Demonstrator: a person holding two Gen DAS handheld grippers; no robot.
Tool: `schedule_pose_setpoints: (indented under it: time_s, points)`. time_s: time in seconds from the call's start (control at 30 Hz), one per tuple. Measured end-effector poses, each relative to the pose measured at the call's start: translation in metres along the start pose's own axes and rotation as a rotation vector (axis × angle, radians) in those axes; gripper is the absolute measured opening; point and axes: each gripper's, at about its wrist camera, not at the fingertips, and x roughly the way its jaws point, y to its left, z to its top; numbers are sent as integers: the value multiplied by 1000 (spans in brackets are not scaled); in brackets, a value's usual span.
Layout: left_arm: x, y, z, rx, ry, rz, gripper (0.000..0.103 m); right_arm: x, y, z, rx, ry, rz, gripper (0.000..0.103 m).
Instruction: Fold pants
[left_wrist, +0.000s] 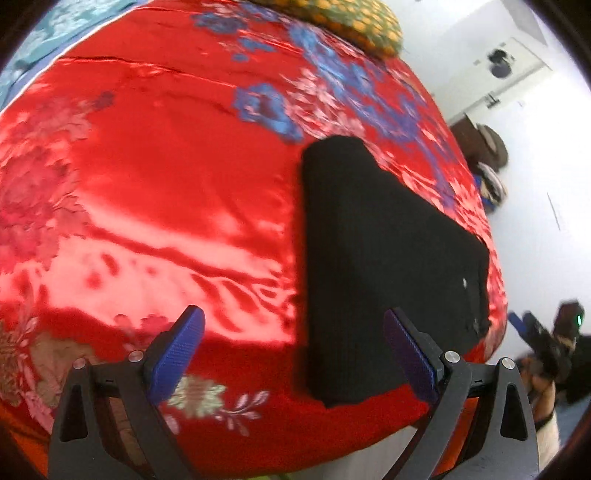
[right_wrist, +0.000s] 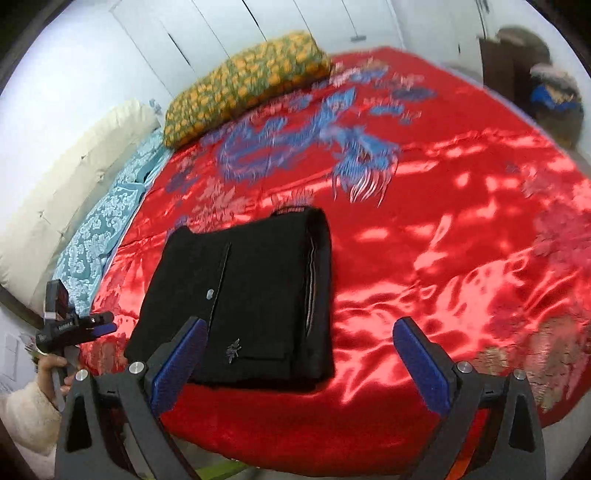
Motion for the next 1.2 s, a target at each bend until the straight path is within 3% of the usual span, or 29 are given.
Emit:
schedule_pose_setpoints:
  time_s: [0.2,0.6,0.8,0.9,0.93,0.97,1.0,1.07,1.13,1.2]
  points:
    - [22,-11,12,17,78,-72,98,35,-17,9,102,103,146,100]
    - [60,-15,20,1,153,-93,97,88,-36,10,147,237,201,99]
    - [70,-25,23,45,159,-53,98,116,-32,-1,106,325,233,99]
    - [73,-32,24,67,171,-99,96,122,-34,0,123,309,297,95]
    - [74,-35,23,77,179,-117,82,122,-35,-1,134,303,324,90]
    - [78,-39,22,98,195,-106,68,125,-35,-1,140,310,336,79]
    - [78,-41,20,115,191,-79,66,128,-33,-3,129,326,314,71]
    - [74,-43,20,120,169,-69,37,129,-28,-4,99,337,305,58]
    - [64,-46,23,102,146,-92,20,126,-24,-3,95,326,317,45]
    - [54,-55,26,126,122,-80,18,118,-20,-3,97,301,332,40]
